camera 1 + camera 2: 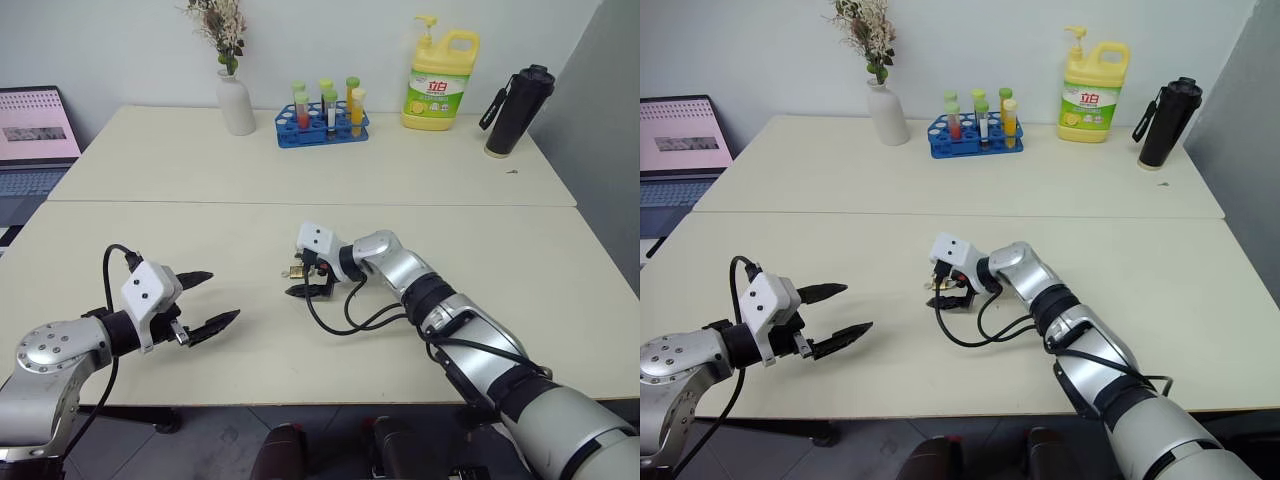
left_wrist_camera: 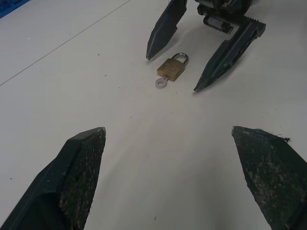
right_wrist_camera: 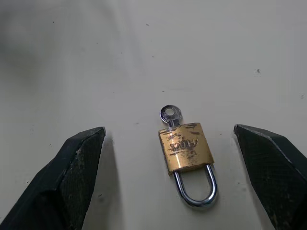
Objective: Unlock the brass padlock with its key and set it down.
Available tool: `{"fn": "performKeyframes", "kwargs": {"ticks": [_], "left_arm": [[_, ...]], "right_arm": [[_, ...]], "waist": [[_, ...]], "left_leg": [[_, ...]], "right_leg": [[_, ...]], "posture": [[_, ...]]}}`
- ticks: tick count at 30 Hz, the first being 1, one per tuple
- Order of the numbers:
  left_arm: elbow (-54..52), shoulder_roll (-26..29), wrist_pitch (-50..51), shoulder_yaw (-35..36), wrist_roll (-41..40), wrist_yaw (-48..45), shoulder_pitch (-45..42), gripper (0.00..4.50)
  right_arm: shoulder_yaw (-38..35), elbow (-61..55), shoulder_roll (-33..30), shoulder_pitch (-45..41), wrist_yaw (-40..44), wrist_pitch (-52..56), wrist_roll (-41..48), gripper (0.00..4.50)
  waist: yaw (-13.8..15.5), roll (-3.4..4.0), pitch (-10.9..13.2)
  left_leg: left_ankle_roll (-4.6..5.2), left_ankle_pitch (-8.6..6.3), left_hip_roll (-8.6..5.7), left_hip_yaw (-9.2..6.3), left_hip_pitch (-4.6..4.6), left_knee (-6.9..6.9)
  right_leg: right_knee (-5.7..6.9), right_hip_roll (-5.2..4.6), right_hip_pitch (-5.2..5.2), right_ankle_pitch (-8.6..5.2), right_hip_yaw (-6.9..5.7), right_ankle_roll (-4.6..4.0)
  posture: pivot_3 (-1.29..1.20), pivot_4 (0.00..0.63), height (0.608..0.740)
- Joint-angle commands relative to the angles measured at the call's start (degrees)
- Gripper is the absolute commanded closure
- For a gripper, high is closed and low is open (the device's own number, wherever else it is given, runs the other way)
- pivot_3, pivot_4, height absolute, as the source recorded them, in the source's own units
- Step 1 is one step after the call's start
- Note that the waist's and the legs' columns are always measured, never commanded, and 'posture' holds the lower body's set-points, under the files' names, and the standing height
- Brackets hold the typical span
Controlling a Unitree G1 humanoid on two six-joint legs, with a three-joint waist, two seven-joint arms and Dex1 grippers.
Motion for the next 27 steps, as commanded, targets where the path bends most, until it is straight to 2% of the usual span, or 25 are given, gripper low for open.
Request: {"fn": "performKeyframes", "kwargs": {"ticks": [1, 4, 11, 18, 22, 24, 27], "left_arm": [[-1.9, -0.1, -0.8, -0.1, 0.1, 0.4, -0.5, 0.05], [-1.9, -0.2, -0.9, -0.4, 0.2, 0.5, -0.8, 0.00], [-1.6, -0.1, -1.3, -0.9, 0.4, 0.5, -1.1, 0.00], [-1.3, -0.3, -1.4, -2.0, 0.7, 0.5, -2.0, 0.00], [-2.2, -0.7, -0.5, -2.6, -0.2, 0.5, -3.0, 0.00], [-4.3, -0.8, 0.8, -3.9, -1.3, -0.1, -3.7, 0.00], [-6.1, -0.7, 2.2, -5.0, -2.4, -0.8, -4.2, 0.00]], "right_arm": [[-2.3, 2.0, 1.0, -1.6, -2.5, -2.0, -1.1, 0.17], [-1.7, 3.3, 1.3, -1.3, -4.9, -4.5, -3.6, 0.94], [0.2, 2.8, 0.0, 0.1, -3.4, -9.5, -8.3, 3.52], [0.3, 0.8, -1.7, 1.0, -3.4, -12.8, -10.1, 3.60], [-0.6, -11.6, -5.9, 6.3, 0.1, -9.9, -8.7, 3.60], [-1.2, -25.1, -10.3, 12.1, 3.4, -4.9, -7.1, 3.60], [-1.6, -39.0, -14.3, 17.8, 5.8, 2.7, -5.4, 3.60]], "waist": [[0.0, 0.00, 0.0], [0.0, 0.00, 0.0], [0.0, 0.00, 0.0], [0.2, 0.00, 0.0], [0.4, 0.00, 0.0], [0.5, -0.01, 0.0], [0.3, 0.00, 0.0]], "left_leg": [[0.00, 0.00, 0.00, 0.00, 0.00, 0.00], [0.00, 0.00, -0.01, 0.00, 0.01, 0.00], [0.00, 0.00, -0.02, 0.00, 0.02, 0.01], [0.00, 0.00, -0.05, -0.01, 0.02, 0.01], [0.00, 0.00, -0.08, -0.03, 0.01, 0.02], [0.00, 0.00, -0.10, -0.06, 0.00, 0.02], [0.00, 0.00, -0.13, -0.09, -0.05, 0.02]], "right_leg": [[0.00, 0.00, 0.00, 0.00, 0.00, 0.00], [0.00, -0.01, 0.01, 0.00, 0.01, 0.00], [0.01, -0.01, 0.01, 0.00, 0.01, 0.00], [0.01, -0.02, 0.02, 0.00, 0.01, 0.00], [-0.01, -0.04, 0.05, 0.00, 0.02, 0.00], [-0.03, -0.06, 0.07, 0.00, 0.00, 0.01], [-0.04, -0.09, 0.08, 0.00, 0.01, 0.02]], "posture": [[0.00, 0.150, 0.740], [0.00, 0.150, 0.740], [0.00, 0.150, 0.740], [0.00, 0.150, 0.740], [0.00, 0.150, 0.740], [0.00, 0.150, 0.740], [0.00, 0.150, 0.740]]}}
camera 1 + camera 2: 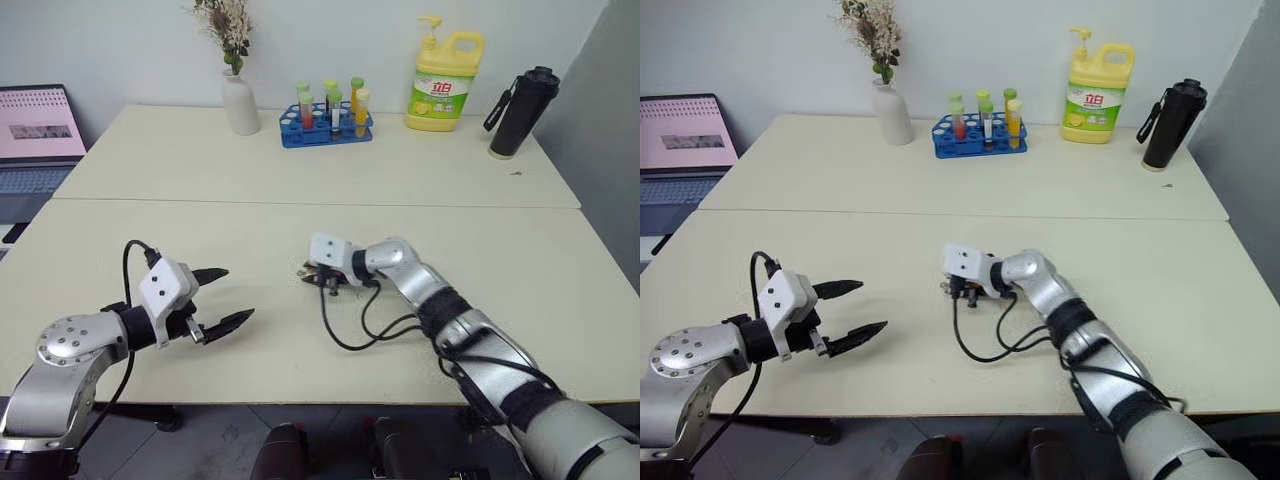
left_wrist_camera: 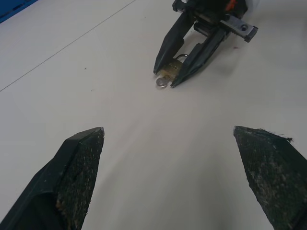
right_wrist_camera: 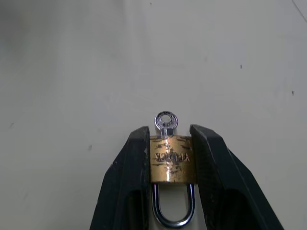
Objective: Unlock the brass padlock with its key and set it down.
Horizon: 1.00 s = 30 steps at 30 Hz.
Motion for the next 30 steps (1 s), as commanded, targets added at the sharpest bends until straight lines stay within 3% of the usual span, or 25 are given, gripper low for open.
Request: {"fn": "performKeyframes", "kwargs": {"ticks": [1, 6, 16, 25, 30], "left_arm": [[-4.6, 0.3, 1.6, -1.4, -2.4, -1.2, -1.2, 0.00], [-7.8, 0.7, 2.8, -5.2, -2.8, -3.2, -2.2, 0.00], [-7.0, -0.1, 1.0, -8.8, -1.2, -4.1, -3.0, 0.00], [-5.9, -1.2, -1.0, -9.8, -0.2, -3.8, -2.2, 0.00], [-5.4, -1.6, -1.8, -10.5, 0.2, -3.9, -2.1, 0.00]], "right_arm": [[-2.1, -18.9, -4.0, 5.5, 3.4, 9.9, 3.3, 3.60], [-1.4, -34.2, -9.6, 14.9, 4.0, 20.4, 4.8, 3.60], [0.7, -34.4, -11.6, 16.4, 1.7, 21.0, 4.0, 3.60], [-4.7, -46.5, -14.8, 17.4, 2.3, 31.2, 10.7, 0.50], [-5.0, -48.7, -17.1, 20.5, 1.8, 33.6, 12.8, 0.50]], "waist": [[-0.1, 0.00, 0.0], [-0.2, 0.00, 0.0], [-0.3, 0.00, 0.0], [-0.2, 0.00, 0.0], [-0.2, -0.01, 0.0]], "left_leg": [[0.00, 0.00, 0.03, -0.01, 0.00, -0.01], [0.00, 0.00, 0.06, -0.02, 0.04, -0.02], [0.00, 0.01, 0.15, 0.09, 0.14, 0.02], [0.00, 0.00, 0.14, 0.04, 0.09, 0.02], [0.00, 0.00, 0.14, 0.02, 0.09, 0.02]], "right_leg": [[0.00, 0.01, -0.01, 0.00, -0.03, 0.00], [0.01, 0.12, 0.00, -0.04, -0.01, 0.07], [0.01, 0.35, 0.03, -0.18, 0.08, 0.28], [-0.01, 0.32, 0.01, -0.18, 0.11, 0.29], [-0.05, 0.30, 0.04, -0.19, 0.12, 0.29]], "posture": [[0.00, 0.150, 0.740], [0.00, 0.150, 0.740], [0.00, 0.150, 0.740], [0.00, 0.150, 0.740], [0.00, 0.150, 0.740]]}}
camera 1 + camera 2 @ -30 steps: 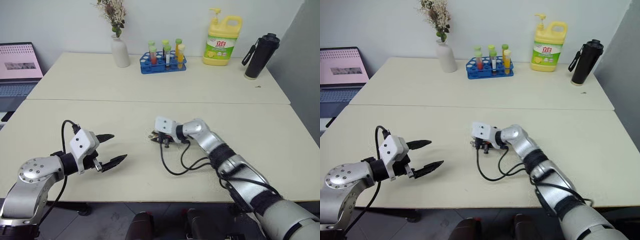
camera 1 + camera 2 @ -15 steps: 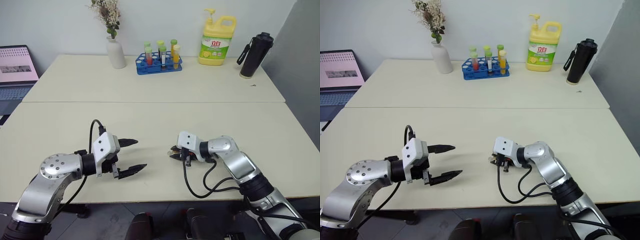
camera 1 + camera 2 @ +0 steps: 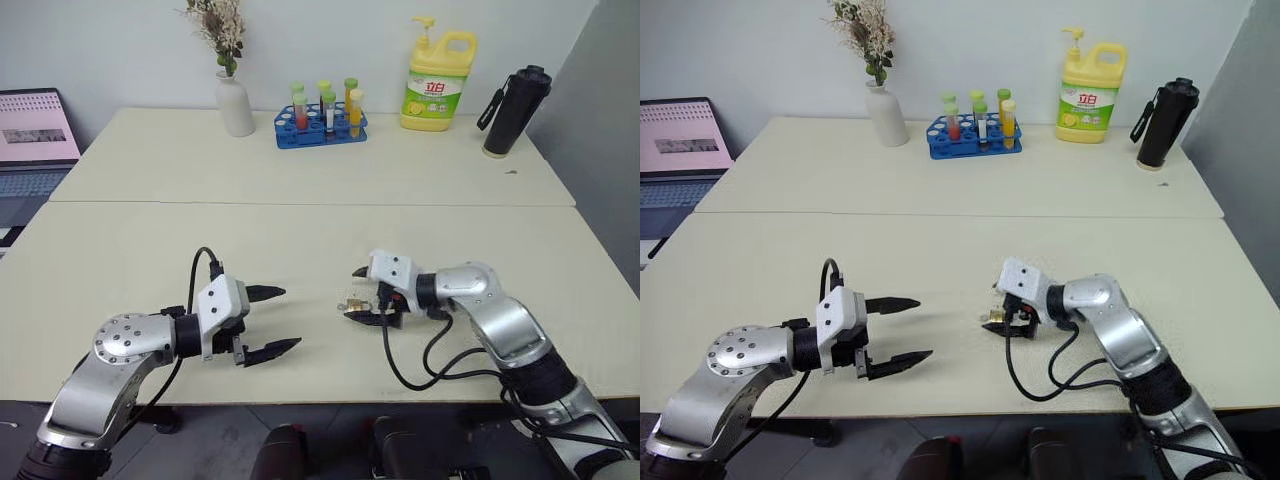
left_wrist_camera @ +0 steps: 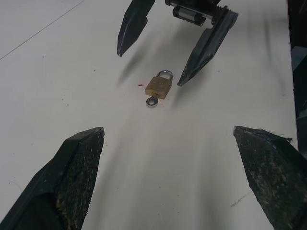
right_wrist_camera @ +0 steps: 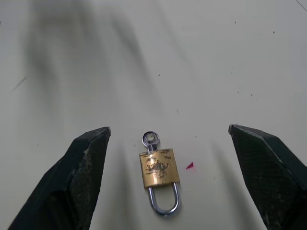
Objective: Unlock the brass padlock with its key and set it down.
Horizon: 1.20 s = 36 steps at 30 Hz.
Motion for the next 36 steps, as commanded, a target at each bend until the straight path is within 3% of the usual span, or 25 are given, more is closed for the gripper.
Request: {"fn": "performKeyframes", "kwargs": {"ticks": [1, 21, 25, 31, 36], "left_arm": [[0.0, -0.2, -1.5, -0.3, 0.5, -0.3, -0.2, 0.00], [1.3, -1.0, -2.9, -1.0, 1.4, -1.0, -0.3, 0.00], [1.7, -1.2, -3.3, -1.1, 1.8, -1.1, -0.5, 0.00], [1.9, -1.3, -3.6, -1.1, 1.8, -1.5, -0.5, 0.00], [2.6, -1.6, -2.7, -1.4, 1.0, -1.9, -1.9, 0.00]], "right_arm": [[-0.2, -1.6, -1.1, 1.2, -0.2, 0.0, 1.5, 0.50], [5.3, 11.5, 1.4, -3.8, -2.9, -3.8, -1.7, 0.50], [6.4, 12.1, 0.8, -3.4, -2.9, -5.4, -2.7, 1.38], [7.2, 12.3, 0.6, -2.9, -2.8, -5.1, -2.3, 3.53], [6.6, 8.5, -1.3, -3.4, -3.8, -8.6, -4.2, 3.56]], "waist": [[0.0, 0.00, 0.0], [-0.1, 0.00, 0.0], [-0.1, 0.00, 0.0], [-0.1, -0.01, 0.0], [0.0, 0.00, 0.0]], "left_leg": [[0.00, 0.00, -0.01, 0.02, 0.01, 0.00], [0.00, 0.00, -0.01, 0.05, 0.00, 0.00], [0.00, 0.00, -0.01, 0.05, 0.01, 0.00], [0.00, 0.00, 0.01, 0.02, 0.07, 0.03], [0.00, 0.00, 0.00, 0.01, 0.08, 0.04]], "right_leg": [[0.00, 0.00, 0.00, 0.00, 0.00, 0.00], [0.02, 0.02, -0.03, 0.00, -0.02, 0.00], [0.02, 0.02, -0.01, 0.00, 0.00, 0.00], [0.03, 0.02, 0.05, 0.00, -0.01, 0.00], [0.03, 0.02, 0.08, 0.00, -0.02, 0.01]], "posture": [[0.00, 0.150, 0.740], [0.00, 0.150, 0.740], [0.00, 0.150, 0.740], [0.00, 0.150, 0.740], [0.00, 0.150, 0.740]]}}
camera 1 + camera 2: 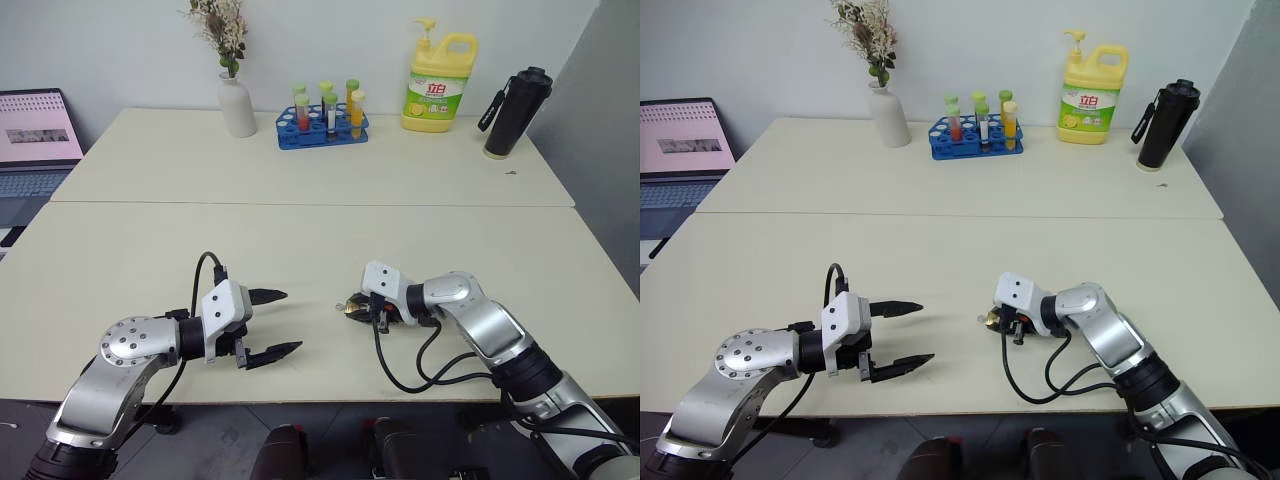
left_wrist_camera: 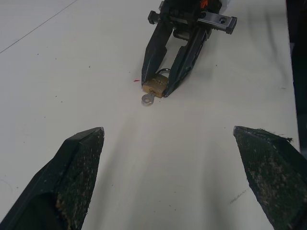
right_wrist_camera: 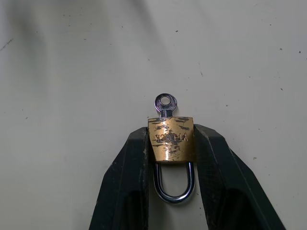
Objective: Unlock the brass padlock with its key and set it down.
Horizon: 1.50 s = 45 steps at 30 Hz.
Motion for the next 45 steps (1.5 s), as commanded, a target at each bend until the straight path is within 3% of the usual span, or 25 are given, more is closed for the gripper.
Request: {"fn": "performKeyframes", "kwargs": {"ticks": [1, 9, 13, 18, 23, 29, 36, 44, 45], "left_arm": [[-0.2, -0.6, 0.5, -0.6, -1.2, -0.4, -2.0, 0.00], [-0.2, -1.2, 4.1, -1.3, -3.8, -1.2, -4.4, 0.00], [4.1, -3.2, 8.4, -3.8, -7.2, -4.7, -14.3, 0.00], [10.2, -6.8, 13.1, -7.0, -8.1, -6.3, -26.0, 0.00], [14.3, -10.2, 15.9, -8.8, -8.3, -7.3, -33.5, 0.00], [18.0, -11.7, 14.2, -10.9, -5.4, -8.1, -37.2, 0.00], [20.6, -15.0, 17.6, -8.7, -6.5, -4.7, -41.3, 0.00], [19.6, -14.1, 20.0, -7.9, -7.7, -5.5, -41.3, 0.00], [19.6, -13.9, 20.6, -7.9, -7.9, -5.6, -41.3, 0.17]], "right_arm": [[-0.5, -4.0, -3.0, -0.2, -2.0, -4.6, -4.0, 3.56], [-2.9, -9.5, -4.6, 1.0, -5.4, -9.7, -6.3, 3.56], [-6.6, -21.4, -9.8, 10.2, -11.2, -14.6, -11.8, 3.56], [-7.2, -22.4, -14.3, 15.0, -26.5, -31.1, -28.6, 3.56], [-9.9, -21.3, -13.6, 15.0, -38.2, -40.9, -36.2, 3.56], [-11.2, -19.5, -12.7, 13.8, -38.2, -45.9, -35.0, 3.56], [-11.5, -16.5, -13.1, 12.5, -36.9, -50.0, -34.7, 3.56], [-12.2, -14.6, -12.5, 11.7, -36.0, -51.8, -34.4, 3.56], [-12.2, -14.6, -12.5, 11.7, -35.9, -52.0, -34.5, 3.56]], "waist": [[0.2, 0.02, 0.0], [0.0, 0.02, 0.0], [1.4, 0.02, 0.0], [1.3, 0.01, 0.0], [0.7, -0.02, 0.0], [0.1, -0.02, 0.0], [0.2, -0.03, 0.0], [0.1, -0.03, 0.0], [0.1, -0.03, 0.0]], "left_leg": [[0.00, 0.00, -0.01, -0.01, -0.01, 0.01], [0.00, 0.00, -0.02, 0.01, -0.09, -0.02], [0.00, 0.00, -0.15, -0.05, -0.20, 0.02], [0.00, 0.00, -0.23, 0.16, -0.12, 0.07], [-0.01, 0.01, -0.24, 0.19, -0.13, 0.06], [-0.03, 0.02, -0.22, 0.11, -0.13, 0.05], [-0.02, 0.02, -0.23, 0.12, -0.14, 0.08], [-0.02, 0.02, -0.20, 0.08, -0.13, 0.07], [-0.02, 0.02, -0.20, 0.08, -0.13, 0.07]], "right_leg": [[0.00, 0.00, 0.00, 0.00, 0.00, 0.00], [-0.01, 0.00, -0.09, 0.00, 0.01, 0.01], [0.00, 0.06, -0.06, -0.04, -0.24, 0.07], [-0.04, 0.07, -0.05, -0.01, -0.03, 0.16], [-0.03, 0.17, -0.09, -0.01, 0.00, 0.18], [0.01, 0.17, -0.08, 0.00, 0.07, 0.15], [0.00, 0.15, -0.04, 0.00, 0.07, 0.15], [0.02, 0.15, -0.04, 0.01, 0.09, 0.13], [0.02, 0.15, -0.04, 0.01, 0.09, 0.13]], "posture": [[0.00, 0.150, 0.740], [0.00, 0.150, 0.740], [0.00, 0.150, 0.740], [0.00, 0.150, 0.740], [0.00, 0.150, 0.740], [0.00, 0.150, 0.740], [0.00, 0.150, 0.740], [0.00, 0.150, 0.740], [0.00, 0.150, 0.740]]}}
